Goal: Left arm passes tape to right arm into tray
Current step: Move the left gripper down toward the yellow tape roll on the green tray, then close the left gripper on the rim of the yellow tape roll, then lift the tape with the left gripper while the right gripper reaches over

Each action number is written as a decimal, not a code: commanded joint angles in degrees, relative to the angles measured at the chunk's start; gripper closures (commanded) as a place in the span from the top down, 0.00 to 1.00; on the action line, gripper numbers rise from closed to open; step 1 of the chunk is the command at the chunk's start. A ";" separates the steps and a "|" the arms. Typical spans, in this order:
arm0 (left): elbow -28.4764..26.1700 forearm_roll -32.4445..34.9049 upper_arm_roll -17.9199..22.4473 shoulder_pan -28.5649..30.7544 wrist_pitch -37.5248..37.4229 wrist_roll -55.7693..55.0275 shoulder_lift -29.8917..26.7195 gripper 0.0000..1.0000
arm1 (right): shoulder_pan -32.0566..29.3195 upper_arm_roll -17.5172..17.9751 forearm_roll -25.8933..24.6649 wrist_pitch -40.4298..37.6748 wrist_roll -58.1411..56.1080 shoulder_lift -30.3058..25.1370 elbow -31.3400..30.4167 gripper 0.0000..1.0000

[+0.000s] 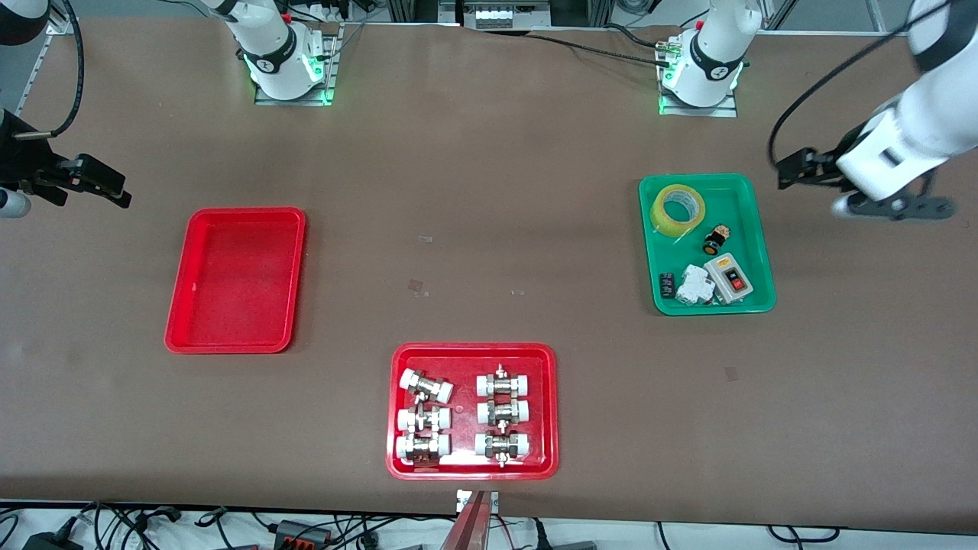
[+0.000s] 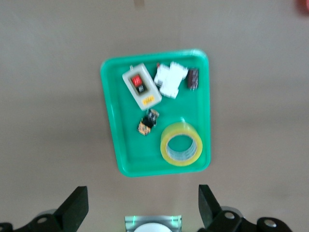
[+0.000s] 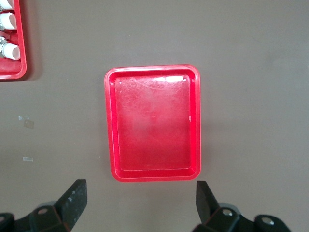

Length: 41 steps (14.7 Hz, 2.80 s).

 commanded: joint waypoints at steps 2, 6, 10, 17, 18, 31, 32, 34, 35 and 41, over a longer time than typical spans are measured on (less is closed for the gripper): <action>-13.87 -1.75 -0.02 -0.10 9.44 1.10 1.93 1.00 | -0.13 0.25 -0.29 -0.10 -0.34 -0.83 -0.45 1.00; -21.89 -7.38 -0.02 0.34 16.31 1.01 5.10 1.00 | -0.30 0.25 0.23 -1.06 0.19 -0.30 -0.27 1.00; -27.53 -7.29 -0.02 0.17 22.65 1.10 8.25 1.00 | -0.39 0.08 0.58 -1.68 0.10 0.32 0.08 1.00; -30.96 -7.29 -0.02 0.51 30.82 1.36 14.06 1.00 | -0.39 0.08 -0.21 -1.06 0.01 0.40 0.08 1.00; -31.05 -7.29 -0.02 0.60 31.18 1.36 14.59 1.00 | -0.39 0.08 -0.21 -1.06 0.01 0.40 0.08 1.00; -31.40 -9.05 -0.20 0.78 30.74 1.36 14.68 0.16 | -0.66 0.08 -0.12 -1.06 -0.08 0.93 0.08 1.00; -31.31 -9.05 -0.20 0.78 30.66 1.28 14.68 0.13 | -0.66 -0.01 -0.12 -1.06 -0.16 1.02 0.08 1.00; -30.88 -9.05 -0.20 0.78 30.13 1.36 14.25 0.12 | -0.66 0.08 -0.12 -1.06 -0.08 0.93 0.08 1.00; -29.57 -8.96 -0.20 0.61 28.65 1.36 13.98 0.12 | -0.66 0.08 -0.12 -1.06 -0.08 0.93 0.08 1.00; -6.30 -8.88 -0.29 -0.36 3.89 1.19 14.42 0.08 | -0.66 0.08 -0.21 -0.63 -0.08 0.93 0.08 1.00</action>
